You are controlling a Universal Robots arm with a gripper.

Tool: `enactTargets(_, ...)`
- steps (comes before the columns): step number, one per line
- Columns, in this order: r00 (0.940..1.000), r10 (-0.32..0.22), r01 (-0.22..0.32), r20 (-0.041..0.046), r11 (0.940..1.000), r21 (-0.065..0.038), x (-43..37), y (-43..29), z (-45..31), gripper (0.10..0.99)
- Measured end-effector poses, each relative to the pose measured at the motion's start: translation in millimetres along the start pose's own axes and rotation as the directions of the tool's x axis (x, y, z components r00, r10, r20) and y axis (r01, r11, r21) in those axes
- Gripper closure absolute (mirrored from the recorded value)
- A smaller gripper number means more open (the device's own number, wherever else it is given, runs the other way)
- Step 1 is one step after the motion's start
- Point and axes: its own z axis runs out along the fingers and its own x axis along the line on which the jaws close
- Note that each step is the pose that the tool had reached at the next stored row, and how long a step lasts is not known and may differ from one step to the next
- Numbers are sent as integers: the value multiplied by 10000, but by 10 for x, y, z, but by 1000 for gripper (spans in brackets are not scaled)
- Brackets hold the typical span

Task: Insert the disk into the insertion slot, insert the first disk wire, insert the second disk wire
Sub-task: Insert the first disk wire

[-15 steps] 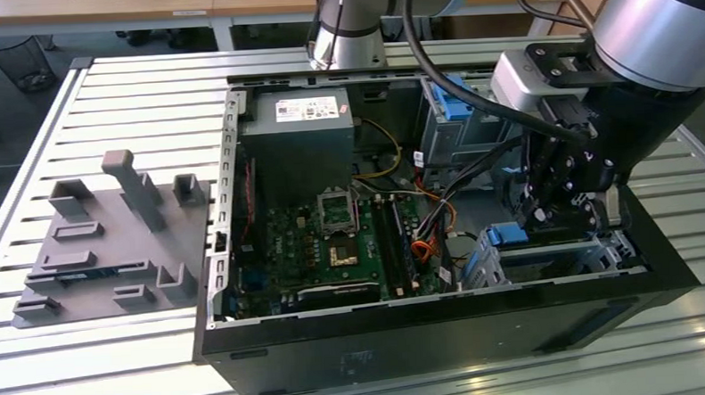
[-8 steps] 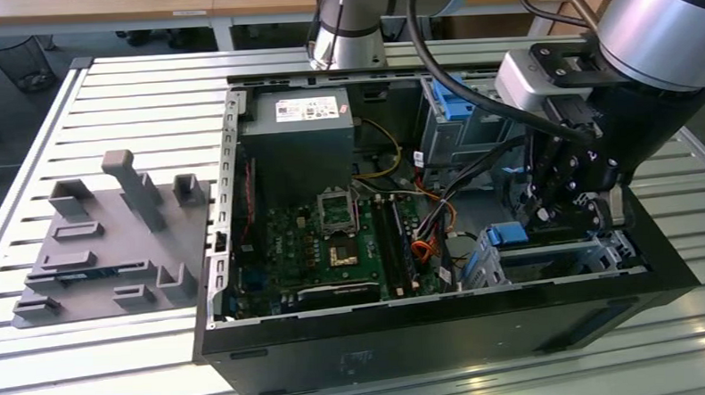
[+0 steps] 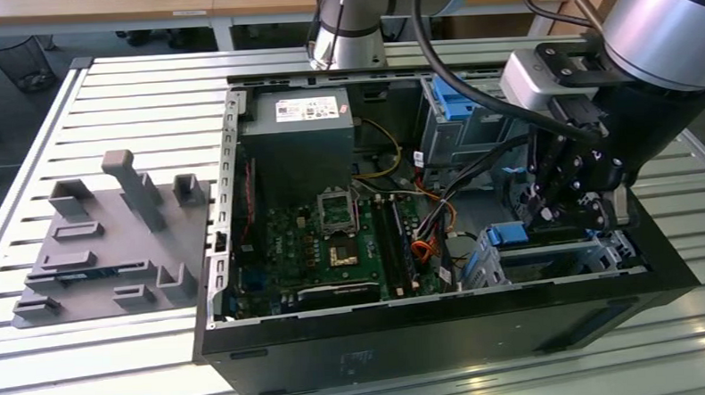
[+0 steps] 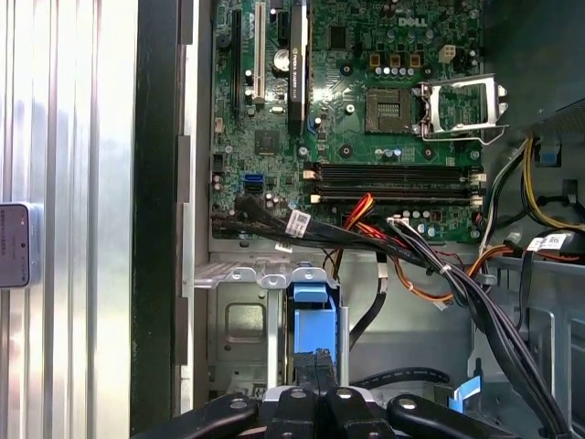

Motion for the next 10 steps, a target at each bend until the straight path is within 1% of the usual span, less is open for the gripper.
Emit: enactTargets(10, 10000, 0, 0, 0, 10000, 0, -1, -35, -1, 980)
